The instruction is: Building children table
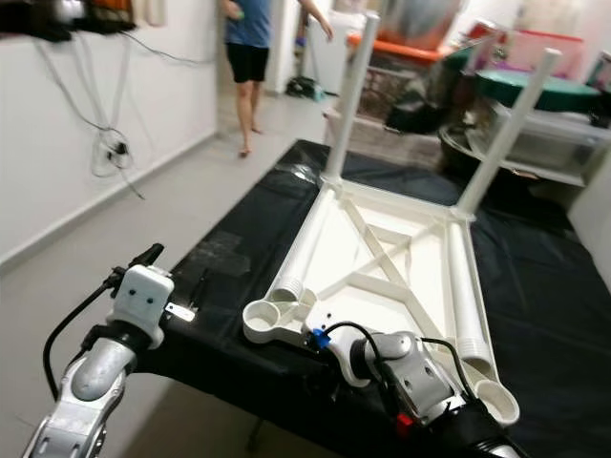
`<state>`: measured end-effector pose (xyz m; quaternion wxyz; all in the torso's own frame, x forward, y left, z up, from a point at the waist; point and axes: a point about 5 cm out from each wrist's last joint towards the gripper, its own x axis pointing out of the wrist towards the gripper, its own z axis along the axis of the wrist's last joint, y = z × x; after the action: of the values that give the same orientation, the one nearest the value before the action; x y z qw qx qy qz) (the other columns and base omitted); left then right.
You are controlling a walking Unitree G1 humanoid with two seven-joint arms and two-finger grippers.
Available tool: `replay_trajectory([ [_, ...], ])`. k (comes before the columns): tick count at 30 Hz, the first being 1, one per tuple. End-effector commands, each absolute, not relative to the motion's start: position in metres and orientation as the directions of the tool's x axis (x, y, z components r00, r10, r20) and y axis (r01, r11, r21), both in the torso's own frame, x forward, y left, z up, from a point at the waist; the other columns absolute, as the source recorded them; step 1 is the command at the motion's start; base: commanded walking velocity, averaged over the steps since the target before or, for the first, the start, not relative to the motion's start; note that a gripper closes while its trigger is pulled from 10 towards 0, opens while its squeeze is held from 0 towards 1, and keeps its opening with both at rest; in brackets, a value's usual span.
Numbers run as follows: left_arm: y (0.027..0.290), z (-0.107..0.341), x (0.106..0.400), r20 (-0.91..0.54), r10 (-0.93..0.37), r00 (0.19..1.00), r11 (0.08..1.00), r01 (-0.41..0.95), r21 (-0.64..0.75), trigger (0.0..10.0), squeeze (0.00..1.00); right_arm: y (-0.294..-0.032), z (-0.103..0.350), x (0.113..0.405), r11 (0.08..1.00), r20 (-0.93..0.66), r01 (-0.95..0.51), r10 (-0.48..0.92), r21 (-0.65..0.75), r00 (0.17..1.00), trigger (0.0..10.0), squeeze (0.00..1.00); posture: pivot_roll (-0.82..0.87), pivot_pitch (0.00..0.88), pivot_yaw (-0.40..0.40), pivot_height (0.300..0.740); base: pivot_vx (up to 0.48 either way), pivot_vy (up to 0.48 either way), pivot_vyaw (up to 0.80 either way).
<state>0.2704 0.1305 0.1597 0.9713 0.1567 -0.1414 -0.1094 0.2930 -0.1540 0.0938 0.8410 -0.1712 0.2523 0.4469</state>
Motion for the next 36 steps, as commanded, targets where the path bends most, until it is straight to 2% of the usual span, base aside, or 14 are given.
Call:
replay_trajectory([
  [1, 0.129, 0.156, 0.270, 0.224, -0.261, 0.939, 0.919, 0.171, 0.354, 10.0, 0.00, -0.171, 0.092, 0.301, 0.659, -0.583, -0.748, 0.578, -0.078, 0.571, 10.0, 0.00, 0.07, 0.000, -0.118, 0.740, 0.000, 0.000, 0.00],
  [10, 0.130, 0.156, 0.270, 0.226, -0.257, 0.940, 0.921, 0.167, 0.351, 10.0, 0.00, -0.171, 0.124, 0.306, 0.704, -0.392, -0.711, 0.654, 0.002, 0.647, 10.0, 0.00, 0.06, 0.000, -0.115, 0.740, 0.000, 0.000, 0.00],
  [12, 0.130, 0.156, 0.270, 0.231, -0.258, 0.938, 0.923, 0.168, 0.346, 10.0, 0.00, -0.175, 0.152, 0.285, 0.551, -0.300, -0.834, 0.797, 0.008, 0.524, 10.0, 0.00, 0.06, 0.000, -0.108, 0.740, 0.000, 0.000, 0.00],
  [14, 0.130, 0.156, 0.270, 0.231, -0.258, 0.938, 0.923, 0.168, 0.346, 10.0, 0.00, -0.175, 0.152, 0.285, 0.551, -0.300, -0.834, 0.797, 0.008, 0.524, 10.0, 0.00, 0.06, 0.000, -0.108, 0.740, 0.000, 0.000, 0.00],
  [15, 0.130, 0.156, 0.270, 0.233, -0.258, 0.938, 0.924, 0.169, 0.344, 10.0, 0.00, -0.179, 0.163, 0.272, 0.464, -0.282, -0.886, 0.851, 0.014, 0.442, 10.0, 0.00, 0.06, 0.000, -0.109, 0.740, 0.000, 0.000, 0.00],
  [17, 0.130, 0.156, 0.270, 0.235, -0.255, 0.938, 0.926, 0.167, 0.340, 10.0, 0.00, -0.184, 0.175, 0.265, 0.419, -0.247, -0.908, 0.882, 0.027, 0.400, 10.0, 0.00, 0.05, 0.000, -0.107, 0.740, 0.000, 0.000, 0.00],
  [19, 0.131, 0.156, 0.271, 0.237, -0.252, 0.938, 0.927, 0.164, 0.338, 10.0, 0.00, -0.188, 0.186, 0.268, 0.447, -0.193, -0.895, 0.879, 0.013, 0.436, 10.0, 0.00, 0.05, 0.000, -0.105, 0.740, 0.000, 0.000, 0.00],
  [20, 0.131, 0.157, 0.271, 0.240, -0.250, 0.938, 0.928, 0.161, 0.337, 10.0, 0.00, -0.192, 0.198, 0.283, 0.558, -0.115, -0.829, 0.822, -0.030, 0.558, 10.0, 0.00, 0.05, 0.000, -0.102, 0.740, 0.000, 0.000, 0.00],
  [21, 0.131, 0.157, 0.271, 0.240, -0.250, 0.938, 0.928, 0.161, 0.337, 10.0, 0.00, -0.192, 0.198, 0.283, 0.558, -0.115, -0.829, 0.822, -0.030, 0.558, 10.0, 0.00, 0.05, 0.000, -0.102, 0.740, 0.000, 0.000, 0.00],
  [22, 0.131, 0.158, 0.272, 0.245, -0.249, 0.937, 0.927, 0.158, 0.339, 10.0, 0.00, -0.197, 0.206, 0.306, 0.736, -0.020, -0.676, 0.675, -0.046, 0.737, 10.0, 0.00, 0.05, 0.000, -0.099, 0.740, 0.000, 0.000, 0.00],
  [24, 0.131, 0.158, 0.272, 0.245, -0.249, 0.937, 0.927, 0.158, 0.339, 10.0, 0.00, -0.197, 0.206, 0.306, 0.736, -0.020, -0.676, 0.675, -0.046, 0.737, 10.0, 0.00, 0.05, 0.000, -0.099, 0.740, 0.000, 0.000, 0.00],
  [25, 0.130, 0.159, 0.272, 0.247, -0.250, 0.936, 0.927, 0.157, 0.342, 10.0, 0.00, -0.198, 0.207, 0.322, 0.851, 0.047, -0.524, 0.525, -0.036, 0.850, 10.0, 0.00, 0.05, 0.000, -0.099, 0.740, 0.000, 0.000, 0.00],
  [31, 0.131, 0.160, 0.273, 0.250, -0.246, 0.937, 0.926, 0.150, 0.347, 10.0, 0.00, -0.184, 0.195, 0.331, 0.937, 0.081, -0.347, 0.349, -0.036, 0.934, 10.0, 0.00, 0.07, 0.000, -0.103, 0.740, 0.000, 0.000, 0.00],
  [36, 0.135, 0.160, 0.272, 0.247, -0.231, 0.941, 0.924, 0.133, 0.359, 10.0, 0.00, -0.167, 0.170, 0.313, 0.959, 0.058, -0.224, 0.237, -0.176, 0.970, 10.0, 0.00, 0.07, 0.000, -0.104, 0.740, 0.000, 0.000, 0.00],
])
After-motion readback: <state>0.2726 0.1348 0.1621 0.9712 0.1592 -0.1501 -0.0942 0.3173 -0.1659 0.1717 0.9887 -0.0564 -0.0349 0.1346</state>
